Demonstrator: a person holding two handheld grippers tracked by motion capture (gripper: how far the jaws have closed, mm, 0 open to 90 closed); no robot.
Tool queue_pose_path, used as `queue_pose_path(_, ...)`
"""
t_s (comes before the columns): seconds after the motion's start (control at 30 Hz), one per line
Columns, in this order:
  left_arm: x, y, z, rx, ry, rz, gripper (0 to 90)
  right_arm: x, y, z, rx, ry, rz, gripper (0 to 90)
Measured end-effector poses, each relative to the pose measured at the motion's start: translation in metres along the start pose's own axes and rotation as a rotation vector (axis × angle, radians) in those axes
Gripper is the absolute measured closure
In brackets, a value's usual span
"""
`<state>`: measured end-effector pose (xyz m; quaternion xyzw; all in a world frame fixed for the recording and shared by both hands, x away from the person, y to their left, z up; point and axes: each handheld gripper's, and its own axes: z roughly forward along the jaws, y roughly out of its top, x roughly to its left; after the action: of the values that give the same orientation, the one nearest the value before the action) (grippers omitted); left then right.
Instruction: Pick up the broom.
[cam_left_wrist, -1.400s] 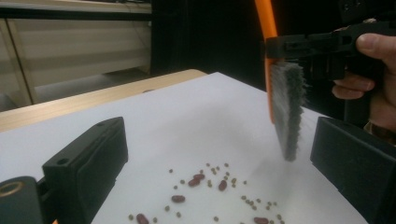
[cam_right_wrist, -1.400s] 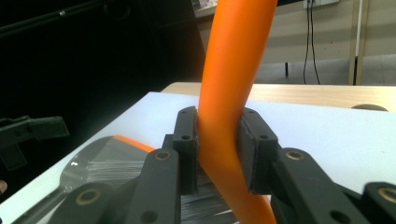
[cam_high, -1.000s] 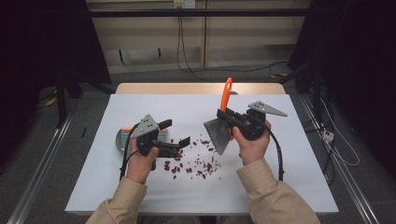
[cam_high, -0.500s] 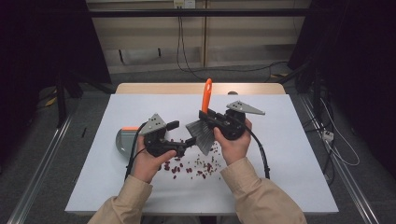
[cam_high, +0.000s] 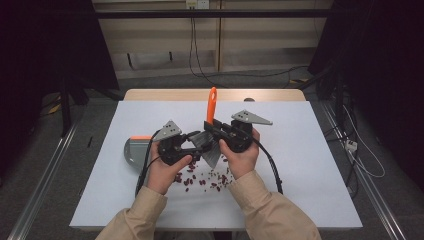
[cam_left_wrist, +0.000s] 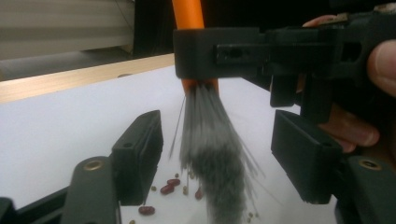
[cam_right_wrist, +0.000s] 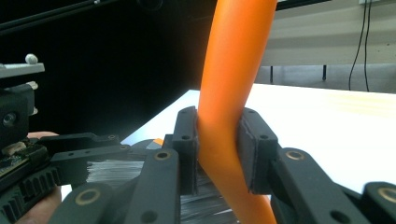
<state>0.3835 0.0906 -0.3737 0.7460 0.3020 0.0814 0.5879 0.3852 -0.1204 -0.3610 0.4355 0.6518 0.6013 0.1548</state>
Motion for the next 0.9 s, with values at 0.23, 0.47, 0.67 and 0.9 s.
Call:
queue_pose_path(0.23, 0.004, 0.0, -0.002, -0.008, -0.002, 0.005, 74.0, 0.002, 0.0, -0.003, -0.009, 0.013, -0.008, 71.3)
queue_pose_path(0.47, 0.003, 0.001, -0.006, -0.004, -0.009, -0.014, 81.7, 0.001, -0.001, -0.004, -0.007, 0.052, -0.015, 70.9)
queue_pose_path(0.67, 0.004, 0.0, -0.008, -0.005, -0.025, -0.017, 83.5, -0.005, 0.001, -0.007, 0.015, 0.098, -0.037, 69.0)
queue_pose_path(0.9, 0.005, 0.0, -0.008, 0.003, -0.028, -0.02, 84.4, -0.014, 0.001, -0.013, -0.015, 0.113, -0.031, 43.9)
